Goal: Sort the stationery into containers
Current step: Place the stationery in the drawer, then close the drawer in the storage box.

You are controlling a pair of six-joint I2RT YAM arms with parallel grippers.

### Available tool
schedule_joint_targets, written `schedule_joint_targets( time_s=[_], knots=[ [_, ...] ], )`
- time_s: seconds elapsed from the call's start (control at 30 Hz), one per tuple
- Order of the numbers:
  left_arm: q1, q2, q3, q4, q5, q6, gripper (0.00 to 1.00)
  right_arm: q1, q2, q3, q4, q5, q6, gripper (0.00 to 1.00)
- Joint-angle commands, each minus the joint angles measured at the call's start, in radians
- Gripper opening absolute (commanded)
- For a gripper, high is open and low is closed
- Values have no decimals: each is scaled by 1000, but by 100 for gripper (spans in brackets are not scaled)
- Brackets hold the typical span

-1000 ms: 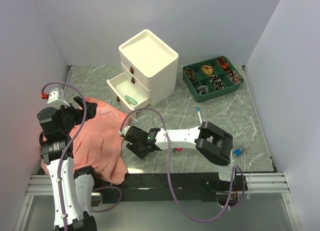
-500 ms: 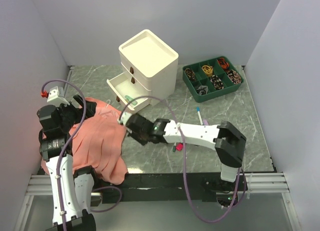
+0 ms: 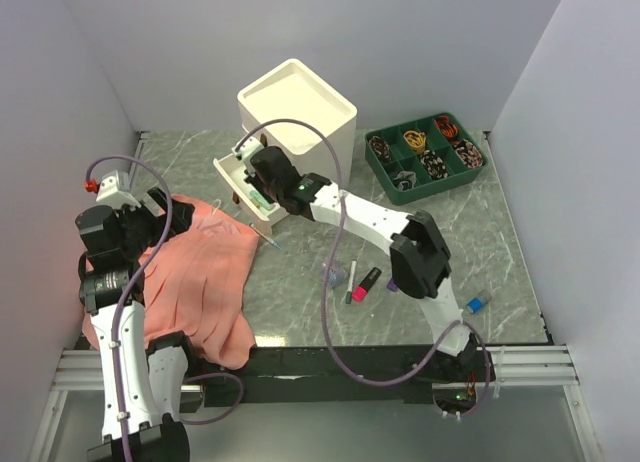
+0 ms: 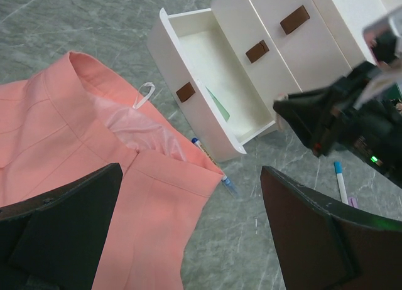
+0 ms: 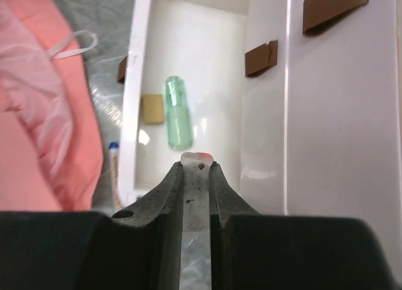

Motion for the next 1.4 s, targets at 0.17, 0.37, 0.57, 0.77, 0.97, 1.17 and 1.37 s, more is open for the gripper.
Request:
schedule_joint_targets(
  time_s=[0.17,0.37,0.57,0.77,0.97,1.17,1.37],
  knots=[
    [-3,12,5,33,15,12,99,-9,146,217,65,13,-36,0],
    [-3,46,19,47,29,16,100,-9,179,242,54,16,-33,31],
    [-3,97,10,93,56,-8,99,-9,85,210,8,-44,-14,59],
    [-5,196,-16,214,113,-106,100,-37,-131,162,-13,-165,15,58],
    [1,348,-123,442,144,-304,3,-145,-283,85,186,-231,-31,2],
    [0,532,-136,619,225,-396,1,-198,-169,160,289,-152,-102,0],
    [0,733,-55,679,244,-404,1,-202,-58,218,315,-130,-131,0]
  ],
)
